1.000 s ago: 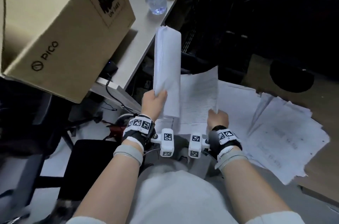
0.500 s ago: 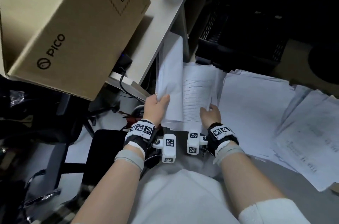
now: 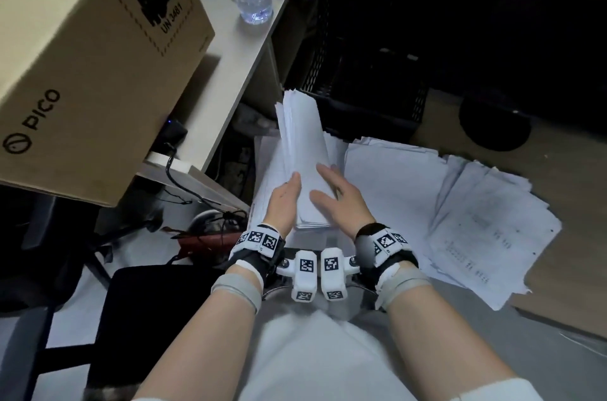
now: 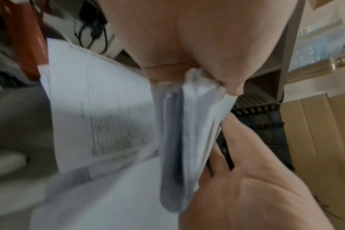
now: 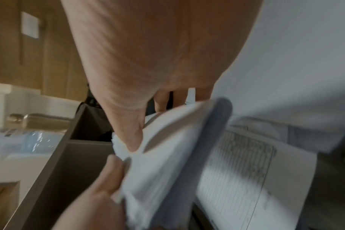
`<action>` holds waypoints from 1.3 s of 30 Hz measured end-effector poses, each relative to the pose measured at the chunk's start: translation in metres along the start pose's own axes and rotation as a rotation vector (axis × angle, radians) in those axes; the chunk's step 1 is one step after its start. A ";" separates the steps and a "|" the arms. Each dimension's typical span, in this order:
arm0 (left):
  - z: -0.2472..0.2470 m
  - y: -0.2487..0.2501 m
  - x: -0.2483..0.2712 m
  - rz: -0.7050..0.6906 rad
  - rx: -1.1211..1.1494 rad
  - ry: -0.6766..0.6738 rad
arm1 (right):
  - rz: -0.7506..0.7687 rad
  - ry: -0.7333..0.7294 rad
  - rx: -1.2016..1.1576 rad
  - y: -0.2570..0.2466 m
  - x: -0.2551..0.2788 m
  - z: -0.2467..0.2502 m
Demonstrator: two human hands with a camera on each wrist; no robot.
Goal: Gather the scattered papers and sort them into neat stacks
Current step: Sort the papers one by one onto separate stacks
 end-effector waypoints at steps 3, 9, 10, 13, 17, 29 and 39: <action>-0.025 0.015 0.007 0.067 0.191 -0.043 | 0.014 -0.035 0.076 -0.010 0.011 0.019; -0.056 0.024 0.000 0.145 0.254 -0.117 | -0.019 0.006 0.126 -0.029 0.032 0.060; -0.061 0.027 -0.001 0.137 0.240 -0.141 | -0.021 0.022 0.121 -0.029 0.033 0.065; -0.074 0.034 -0.001 0.049 0.070 -0.194 | -0.022 0.046 0.088 -0.029 0.036 0.076; -0.081 0.038 0.002 -0.055 -0.097 -0.259 | -0.021 0.095 -0.041 -0.031 0.037 0.078; -0.037 0.027 -0.011 -0.157 -0.052 -0.029 | -0.273 0.566 0.079 0.008 0.033 0.098; 0.017 0.015 -0.010 -0.100 -0.024 0.220 | -0.386 0.700 0.117 0.035 0.026 0.086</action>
Point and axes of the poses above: each hand's wrist, its own x-axis away from the middle knuckle, its own z-axis out of the back of the hand, y = z × x, the point moved 4 cm from there along -x, towards the middle knuckle, and after that the axes turned 4 degrees about x, right-handed, at the moved point
